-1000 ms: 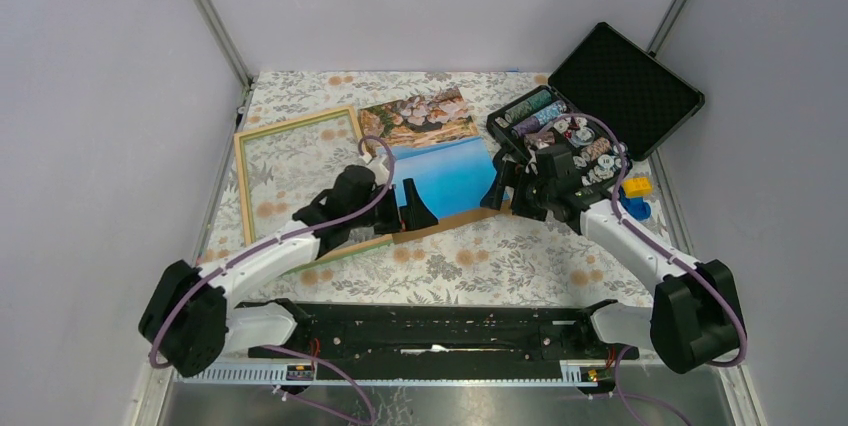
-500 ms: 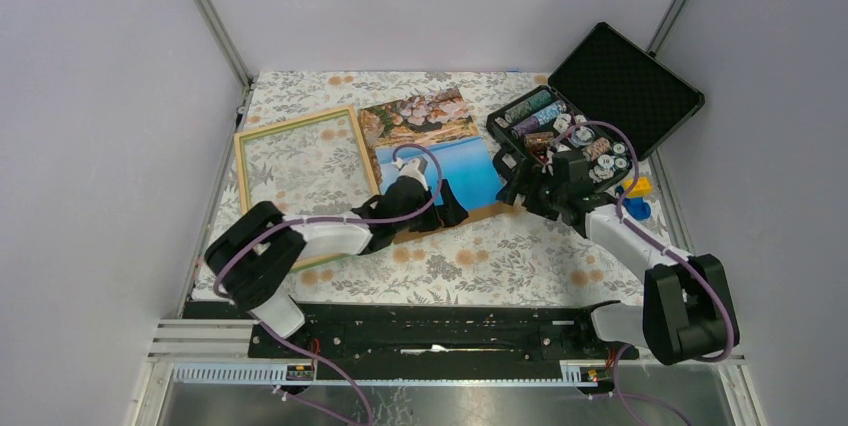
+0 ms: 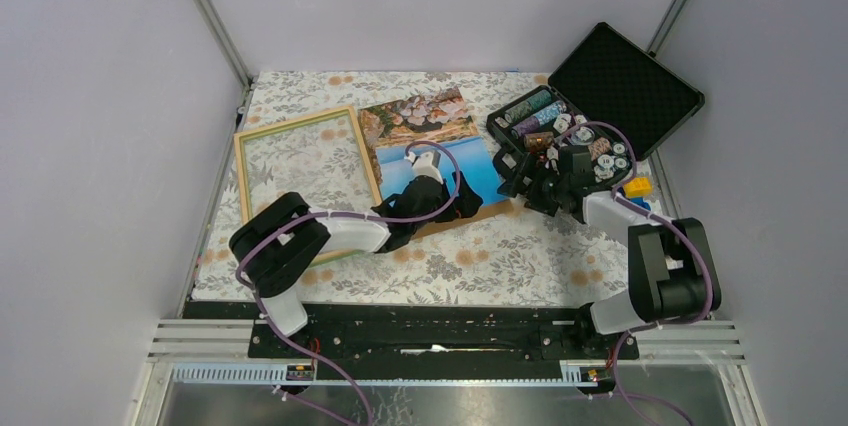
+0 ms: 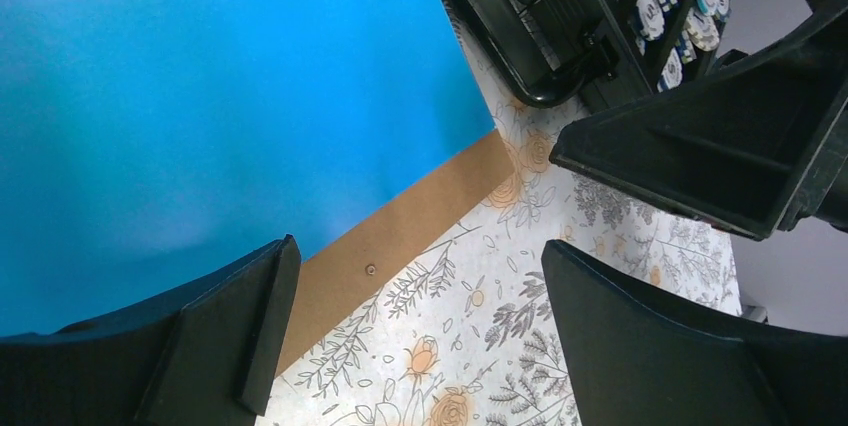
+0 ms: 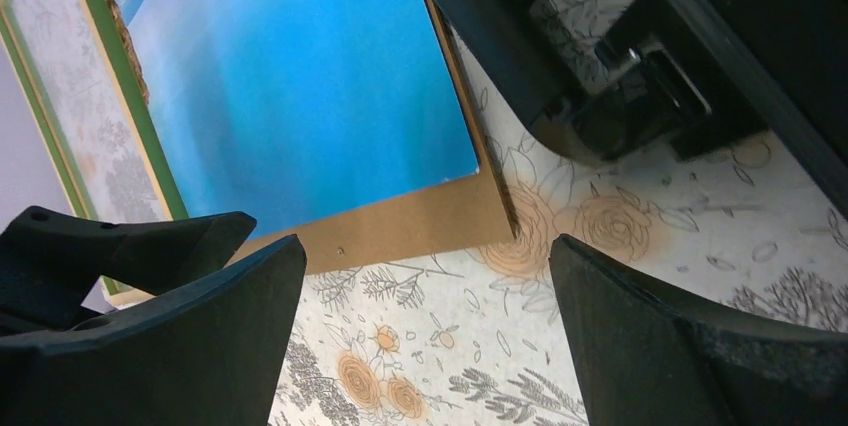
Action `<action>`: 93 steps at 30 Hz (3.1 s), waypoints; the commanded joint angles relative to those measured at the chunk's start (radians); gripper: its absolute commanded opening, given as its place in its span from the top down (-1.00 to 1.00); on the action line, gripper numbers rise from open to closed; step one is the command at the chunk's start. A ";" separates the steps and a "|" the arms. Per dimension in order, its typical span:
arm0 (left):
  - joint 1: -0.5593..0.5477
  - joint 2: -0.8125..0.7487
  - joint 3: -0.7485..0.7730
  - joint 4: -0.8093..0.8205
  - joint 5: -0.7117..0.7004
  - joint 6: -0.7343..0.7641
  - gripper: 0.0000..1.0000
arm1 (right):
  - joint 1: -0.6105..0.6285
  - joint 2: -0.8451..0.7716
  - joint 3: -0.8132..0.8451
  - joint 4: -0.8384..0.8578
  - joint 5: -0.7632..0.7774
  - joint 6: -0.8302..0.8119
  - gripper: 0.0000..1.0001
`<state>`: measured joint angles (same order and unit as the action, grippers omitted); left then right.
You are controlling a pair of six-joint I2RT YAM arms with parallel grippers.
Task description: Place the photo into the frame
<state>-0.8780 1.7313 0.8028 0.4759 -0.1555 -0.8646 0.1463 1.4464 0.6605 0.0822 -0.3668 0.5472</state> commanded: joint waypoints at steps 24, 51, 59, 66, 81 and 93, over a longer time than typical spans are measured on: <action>0.139 0.085 -0.059 0.189 0.139 -0.179 -0.96 | -0.014 0.236 0.126 0.172 -0.151 0.046 -0.71; 0.140 0.077 -0.081 0.214 0.143 -0.182 -0.96 | -0.015 0.274 0.156 0.134 -0.149 0.025 -0.56; 0.140 0.077 -0.079 0.208 0.142 -0.182 -0.96 | -0.014 0.275 0.134 0.149 -0.179 0.029 -0.51; 0.141 0.082 -0.070 0.197 0.142 -0.183 -0.97 | -0.013 0.274 0.114 0.186 -0.228 0.053 -0.42; 0.141 0.087 -0.062 0.189 0.143 -0.185 -0.96 | -0.011 0.321 0.098 0.385 -0.379 0.227 -0.57; 0.140 0.083 -0.074 0.204 0.143 -0.188 -0.96 | 0.002 0.424 0.205 0.457 -0.387 0.283 -0.62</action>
<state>-0.7368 1.8042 0.7303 0.6388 -0.0208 -1.0481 0.1452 1.8488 0.7872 0.5190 -0.7544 0.8364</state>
